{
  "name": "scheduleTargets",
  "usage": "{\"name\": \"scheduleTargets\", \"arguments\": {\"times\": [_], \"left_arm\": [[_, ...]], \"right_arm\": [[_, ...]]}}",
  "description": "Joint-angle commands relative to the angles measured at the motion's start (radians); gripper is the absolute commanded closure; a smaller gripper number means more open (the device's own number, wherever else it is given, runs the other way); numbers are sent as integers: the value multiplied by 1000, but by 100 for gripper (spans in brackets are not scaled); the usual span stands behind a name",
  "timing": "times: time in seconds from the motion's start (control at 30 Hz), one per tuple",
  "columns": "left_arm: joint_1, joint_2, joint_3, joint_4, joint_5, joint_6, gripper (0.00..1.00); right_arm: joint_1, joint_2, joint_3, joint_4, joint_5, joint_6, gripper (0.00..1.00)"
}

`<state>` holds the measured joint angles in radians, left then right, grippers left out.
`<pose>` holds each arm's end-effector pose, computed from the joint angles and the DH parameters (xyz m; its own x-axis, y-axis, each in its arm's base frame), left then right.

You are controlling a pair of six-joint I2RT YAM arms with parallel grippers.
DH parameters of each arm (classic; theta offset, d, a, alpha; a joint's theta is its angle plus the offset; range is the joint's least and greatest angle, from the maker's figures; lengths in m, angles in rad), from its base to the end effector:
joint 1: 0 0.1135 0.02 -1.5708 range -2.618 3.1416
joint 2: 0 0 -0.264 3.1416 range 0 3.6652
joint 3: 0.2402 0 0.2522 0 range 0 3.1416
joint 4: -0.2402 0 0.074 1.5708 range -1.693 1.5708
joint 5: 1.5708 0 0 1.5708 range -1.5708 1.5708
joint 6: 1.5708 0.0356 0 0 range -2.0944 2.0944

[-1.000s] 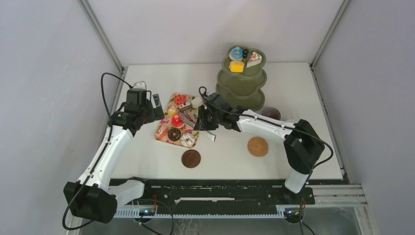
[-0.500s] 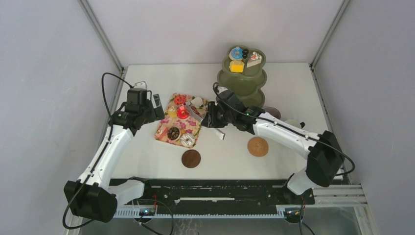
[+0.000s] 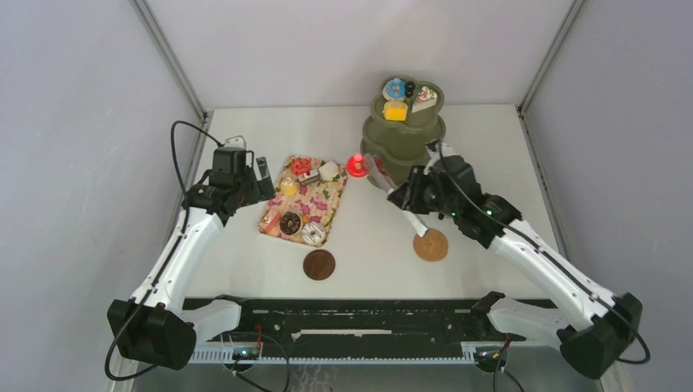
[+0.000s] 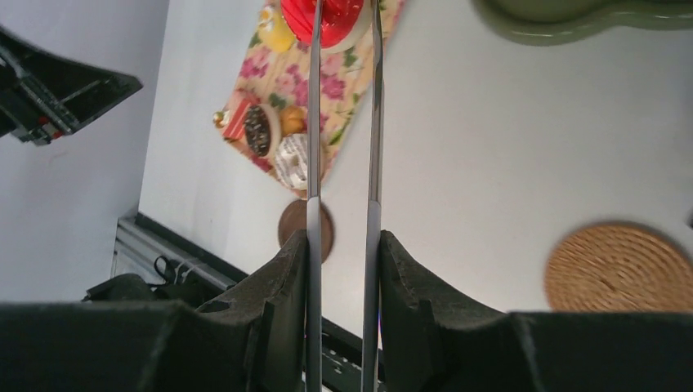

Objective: Serve the afternoon tea

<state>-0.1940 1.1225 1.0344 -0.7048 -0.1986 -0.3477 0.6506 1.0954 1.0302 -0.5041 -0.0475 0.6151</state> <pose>0.2283 -0.0377 0.3120 -0.6753 -0.2077 -0.7077 -0.1882 0.9763 -0.1070 0.1898 0.1466 0.3331 -0.7178 0.1780 -0.6731 -0.2726 0.8178 0.5069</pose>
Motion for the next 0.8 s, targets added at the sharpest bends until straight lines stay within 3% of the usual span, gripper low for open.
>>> {"name": "scheduleTargets", "arguments": {"times": [0.0, 0.43, 0.77], "left_arm": [[4, -5, 68, 25, 10, 5, 11], [4, -11, 81, 38, 17, -11, 11], [5, -15, 71, 37, 11, -16, 11]], "right_arm": [[-86, -145, -42, -46, 23, -12, 100], [-419, -309, -88, -149, -44, -63, 100], [-646, -219, -90, 27, -174, -37, 100]]}}
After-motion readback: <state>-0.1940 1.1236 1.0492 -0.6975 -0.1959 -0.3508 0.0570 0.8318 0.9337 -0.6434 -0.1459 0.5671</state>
